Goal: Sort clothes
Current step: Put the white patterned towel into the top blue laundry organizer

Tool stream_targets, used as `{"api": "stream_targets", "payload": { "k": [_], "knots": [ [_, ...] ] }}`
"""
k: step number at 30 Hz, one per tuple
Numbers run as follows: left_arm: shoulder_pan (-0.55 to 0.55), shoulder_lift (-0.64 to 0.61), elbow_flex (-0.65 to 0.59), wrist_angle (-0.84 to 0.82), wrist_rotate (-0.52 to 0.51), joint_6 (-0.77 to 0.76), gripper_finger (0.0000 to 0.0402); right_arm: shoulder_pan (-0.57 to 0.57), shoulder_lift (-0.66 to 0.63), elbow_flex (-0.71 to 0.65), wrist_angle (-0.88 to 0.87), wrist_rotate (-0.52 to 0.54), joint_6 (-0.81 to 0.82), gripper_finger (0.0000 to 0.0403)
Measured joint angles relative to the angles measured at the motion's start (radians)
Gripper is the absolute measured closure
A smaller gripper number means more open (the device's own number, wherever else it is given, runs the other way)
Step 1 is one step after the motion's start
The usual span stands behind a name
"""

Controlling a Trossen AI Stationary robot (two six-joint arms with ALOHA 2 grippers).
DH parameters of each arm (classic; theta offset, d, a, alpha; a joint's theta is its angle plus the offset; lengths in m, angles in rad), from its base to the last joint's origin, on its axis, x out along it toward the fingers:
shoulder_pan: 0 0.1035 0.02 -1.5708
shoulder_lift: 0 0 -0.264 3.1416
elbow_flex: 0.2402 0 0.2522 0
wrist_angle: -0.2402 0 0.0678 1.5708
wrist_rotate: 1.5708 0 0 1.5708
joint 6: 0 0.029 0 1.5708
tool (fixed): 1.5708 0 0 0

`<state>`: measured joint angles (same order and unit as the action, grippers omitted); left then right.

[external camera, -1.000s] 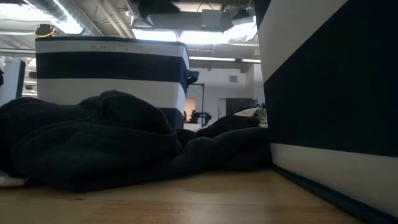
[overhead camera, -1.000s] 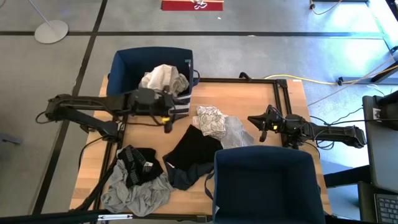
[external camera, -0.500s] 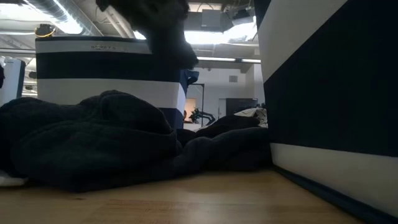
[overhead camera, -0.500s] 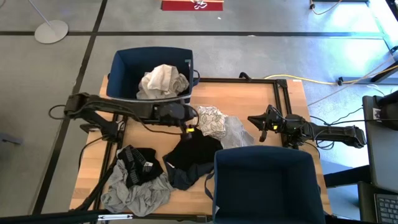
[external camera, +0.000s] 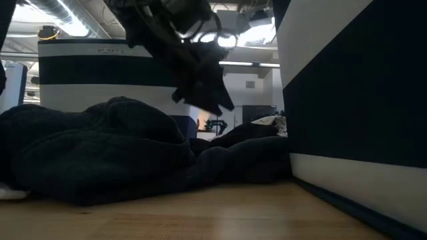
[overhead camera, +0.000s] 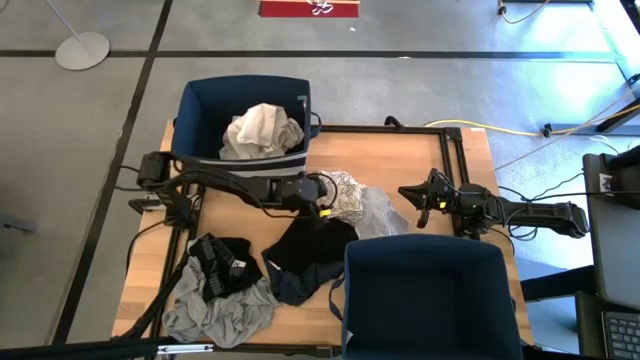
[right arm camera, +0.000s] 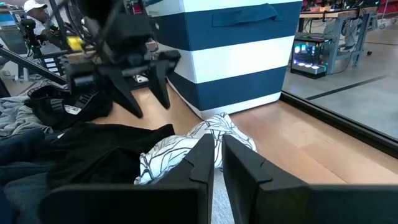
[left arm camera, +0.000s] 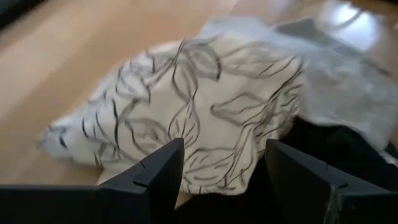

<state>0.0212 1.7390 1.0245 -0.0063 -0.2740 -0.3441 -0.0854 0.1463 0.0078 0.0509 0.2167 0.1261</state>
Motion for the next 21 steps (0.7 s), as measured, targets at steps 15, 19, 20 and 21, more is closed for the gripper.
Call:
{"api": "stream_targets", "payload": {
  "k": [15,19,20,21],
  "knots": [
    [0.048,0.103,0.0,0.023,0.0,-0.22,0.0188,0.0,0.0,0.0,0.0,0.0,0.0,0.0368],
    [0.047,0.111,0.0,0.052,0.039,-0.225,0.0188,0.0,0.002,0.0,-0.001,0.0,0.0,0.0368],
    [0.047,0.111,0.0,0.05,0.043,-0.225,0.0188,0.0,0.002,0.0,-0.001,0.0,0.0,0.0368],
    [0.047,0.113,0.0,0.051,0.042,-0.225,0.0188,0.0,0.005,0.0,-0.002,0.0,0.0,0.0368]
  ]
}}
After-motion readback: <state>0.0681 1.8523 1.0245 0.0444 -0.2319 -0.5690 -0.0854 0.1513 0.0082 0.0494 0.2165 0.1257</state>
